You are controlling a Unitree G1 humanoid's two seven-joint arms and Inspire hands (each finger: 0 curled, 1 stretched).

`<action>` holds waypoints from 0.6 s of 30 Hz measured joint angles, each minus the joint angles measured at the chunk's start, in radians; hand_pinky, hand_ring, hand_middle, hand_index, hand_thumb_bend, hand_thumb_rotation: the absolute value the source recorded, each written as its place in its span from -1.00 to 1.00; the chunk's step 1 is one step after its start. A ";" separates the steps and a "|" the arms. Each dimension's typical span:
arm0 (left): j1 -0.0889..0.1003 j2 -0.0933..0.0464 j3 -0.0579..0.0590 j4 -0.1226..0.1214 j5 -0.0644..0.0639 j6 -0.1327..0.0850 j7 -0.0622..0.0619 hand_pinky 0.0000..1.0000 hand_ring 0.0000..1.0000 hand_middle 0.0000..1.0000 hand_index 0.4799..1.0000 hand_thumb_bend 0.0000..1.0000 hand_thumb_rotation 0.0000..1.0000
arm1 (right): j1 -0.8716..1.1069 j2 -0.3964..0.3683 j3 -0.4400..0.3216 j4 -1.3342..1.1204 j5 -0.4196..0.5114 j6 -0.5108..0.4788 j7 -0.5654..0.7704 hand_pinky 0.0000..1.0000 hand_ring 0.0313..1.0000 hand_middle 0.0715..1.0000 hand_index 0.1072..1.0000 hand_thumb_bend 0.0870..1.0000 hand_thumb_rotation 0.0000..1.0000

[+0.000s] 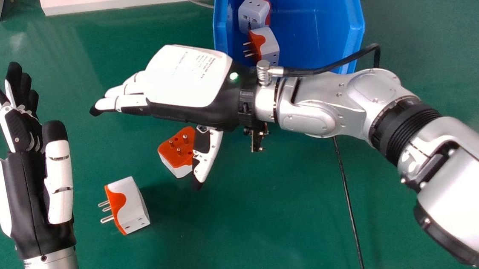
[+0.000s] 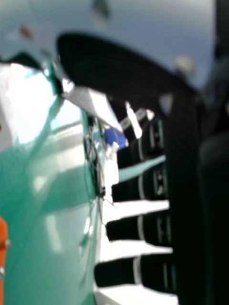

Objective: Pick all objects and put in blue box

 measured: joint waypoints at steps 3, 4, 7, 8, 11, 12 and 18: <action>0.000 0.000 0.000 0.000 0.002 0.000 0.001 1.00 1.00 1.00 0.89 -0.27 0.75 | -0.003 0.001 0.017 0.004 -0.013 0.014 0.001 0.40 0.74 0.84 0.86 1.00 -0.29; 0.000 0.000 0.000 0.000 0.002 0.000 0.001 1.00 1.00 1.00 0.89 -0.27 0.75 | -0.006 0.002 0.022 0.007 -0.017 0.018 0.007 0.41 0.75 0.85 0.87 1.00 -0.29; 0.000 0.000 -0.001 0.000 0.003 0.000 0.001 1.00 1.00 1.00 0.89 -0.27 0.74 | -0.016 0.002 0.033 0.007 -0.029 0.037 0.043 0.45 0.78 0.87 0.89 1.00 -0.29; 0.000 0.000 -0.001 0.000 0.003 0.000 0.001 1.00 1.00 1.00 0.89 -0.27 0.74 | -0.017 0.002 0.035 0.007 -0.030 0.042 0.053 0.47 0.79 0.89 0.90 1.00 -0.29; 0.000 0.001 -0.002 0.000 0.002 0.000 0.000 1.00 1.00 1.00 0.89 -0.28 0.74 | -0.020 0.001 0.038 0.007 -0.031 0.055 0.078 0.52 0.83 0.92 0.94 1.00 -0.28; 0.000 0.002 -0.002 0.001 0.002 0.000 -0.001 1.00 1.00 1.00 0.89 -0.28 0.74 | -0.021 0.001 0.038 0.007 -0.032 0.061 0.082 0.53 0.84 0.93 0.94 1.00 -0.27; 0.000 0.002 -0.003 0.004 -0.002 0.000 -0.003 1.00 1.00 1.00 0.89 -0.29 0.73 | -0.032 -0.004 0.052 -0.005 -0.038 0.092 0.116 0.56 0.89 0.96 0.97 1.00 -0.29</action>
